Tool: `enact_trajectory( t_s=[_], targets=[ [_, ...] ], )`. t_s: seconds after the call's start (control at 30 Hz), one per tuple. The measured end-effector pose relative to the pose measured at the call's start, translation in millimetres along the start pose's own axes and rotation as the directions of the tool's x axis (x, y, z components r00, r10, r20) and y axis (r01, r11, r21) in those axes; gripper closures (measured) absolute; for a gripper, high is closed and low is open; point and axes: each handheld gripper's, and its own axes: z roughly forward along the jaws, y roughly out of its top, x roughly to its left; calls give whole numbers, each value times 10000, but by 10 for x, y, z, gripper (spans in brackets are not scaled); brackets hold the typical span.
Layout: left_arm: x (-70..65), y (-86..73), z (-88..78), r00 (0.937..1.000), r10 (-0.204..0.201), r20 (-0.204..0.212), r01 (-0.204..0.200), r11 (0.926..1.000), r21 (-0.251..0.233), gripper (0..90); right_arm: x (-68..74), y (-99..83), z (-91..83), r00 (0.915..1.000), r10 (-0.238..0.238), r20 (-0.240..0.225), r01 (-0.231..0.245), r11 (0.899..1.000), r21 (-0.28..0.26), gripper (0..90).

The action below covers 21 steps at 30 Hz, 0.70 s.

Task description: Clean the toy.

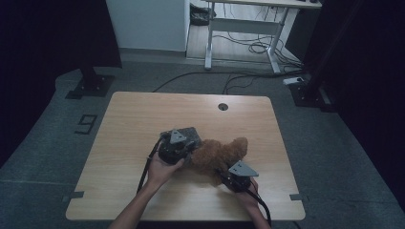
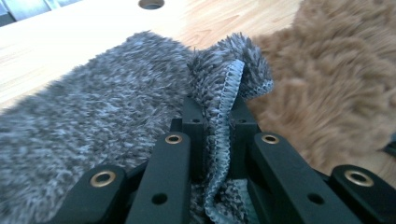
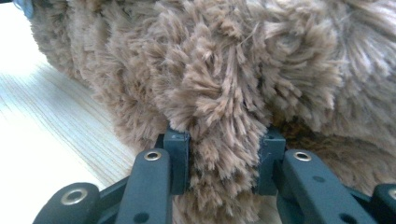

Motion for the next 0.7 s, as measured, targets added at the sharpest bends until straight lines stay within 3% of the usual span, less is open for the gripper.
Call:
enact_trajectory(
  t_s=[0.23,0.33,0.47,0.63,0.7],
  targets=[
    [295,-143,-214,9968,-682,-408,671,9973,-285,807,0,0,0,10000,12,-3,-12,10000,6,658],
    [334,-240,-257,9959,-654,-625,639,9976,-249,807,8,2,3,9999,-126,60,126,9999,18,658],
    [357,-315,-310,9909,-382,-1293,367,9992,-137,807,19,7,15,9996,-246,162,245,9997,48,658],
    [486,-446,-339,9853,-707,-1553,730,9973,93,806,5,9,21,9998,-160,154,159,9999,57,659],
    [478,-469,-353,9844,-668,-1630,673,9977,-25,806,-6,13,29,9998,-31,179,29,10000,84,659]
  ],
)
